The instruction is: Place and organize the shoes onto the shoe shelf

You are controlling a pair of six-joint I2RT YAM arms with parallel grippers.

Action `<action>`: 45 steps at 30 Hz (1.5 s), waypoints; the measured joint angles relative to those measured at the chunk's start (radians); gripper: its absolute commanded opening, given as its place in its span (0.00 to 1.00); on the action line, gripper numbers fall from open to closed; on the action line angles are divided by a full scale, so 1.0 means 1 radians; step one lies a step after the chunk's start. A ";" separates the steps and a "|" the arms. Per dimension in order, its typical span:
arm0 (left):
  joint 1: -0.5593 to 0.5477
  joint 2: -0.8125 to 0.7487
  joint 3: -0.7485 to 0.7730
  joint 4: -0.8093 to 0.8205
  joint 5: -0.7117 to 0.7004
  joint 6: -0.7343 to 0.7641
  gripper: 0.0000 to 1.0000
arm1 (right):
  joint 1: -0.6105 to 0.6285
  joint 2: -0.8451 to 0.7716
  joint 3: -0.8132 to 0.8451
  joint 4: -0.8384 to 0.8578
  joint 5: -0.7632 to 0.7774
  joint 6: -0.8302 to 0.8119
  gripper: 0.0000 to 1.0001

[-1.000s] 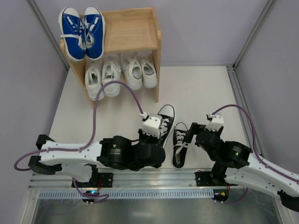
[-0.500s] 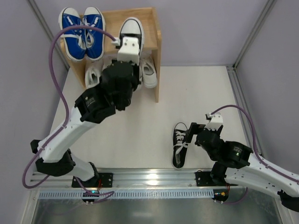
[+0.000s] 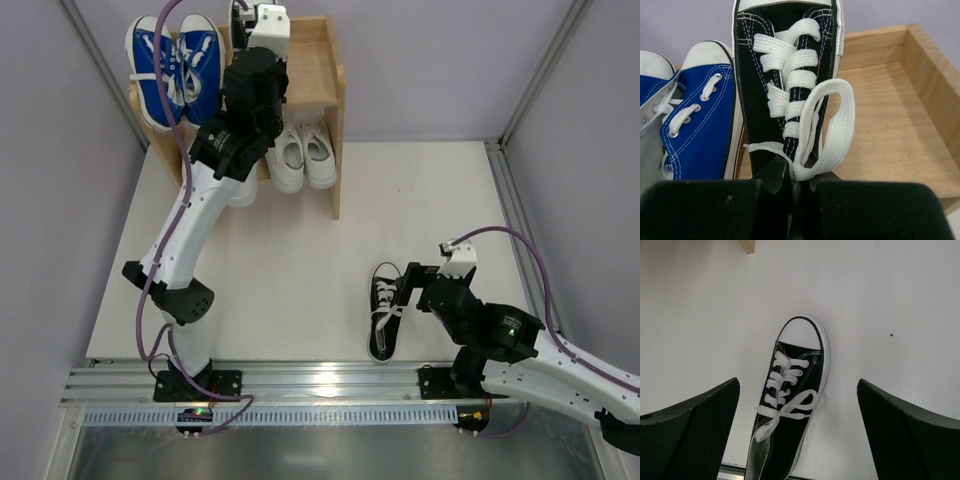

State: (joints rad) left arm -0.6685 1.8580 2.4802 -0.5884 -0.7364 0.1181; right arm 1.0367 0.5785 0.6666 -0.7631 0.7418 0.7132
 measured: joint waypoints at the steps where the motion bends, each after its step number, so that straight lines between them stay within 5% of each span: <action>1: 0.016 0.013 -0.002 0.001 0.000 0.006 0.00 | 0.000 -0.003 -0.002 0.002 0.000 -0.004 1.00; 29: 0.082 0.054 -0.017 0.174 -0.002 0.074 0.00 | -0.004 -0.010 -0.043 0.034 0.030 -0.065 1.00; 36: 0.084 0.056 -0.017 0.196 -0.003 0.042 0.67 | -0.005 -0.010 -0.043 0.034 0.034 -0.065 1.00; 45: 0.074 0.031 -0.017 0.206 0.017 -0.016 0.93 | -0.005 -0.010 -0.043 0.033 0.048 -0.063 1.00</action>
State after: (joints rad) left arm -0.5949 1.8885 2.4630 -0.3824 -0.7193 0.1020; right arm 1.0317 0.5686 0.6235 -0.7303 0.7902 0.6506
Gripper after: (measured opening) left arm 0.879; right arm 0.996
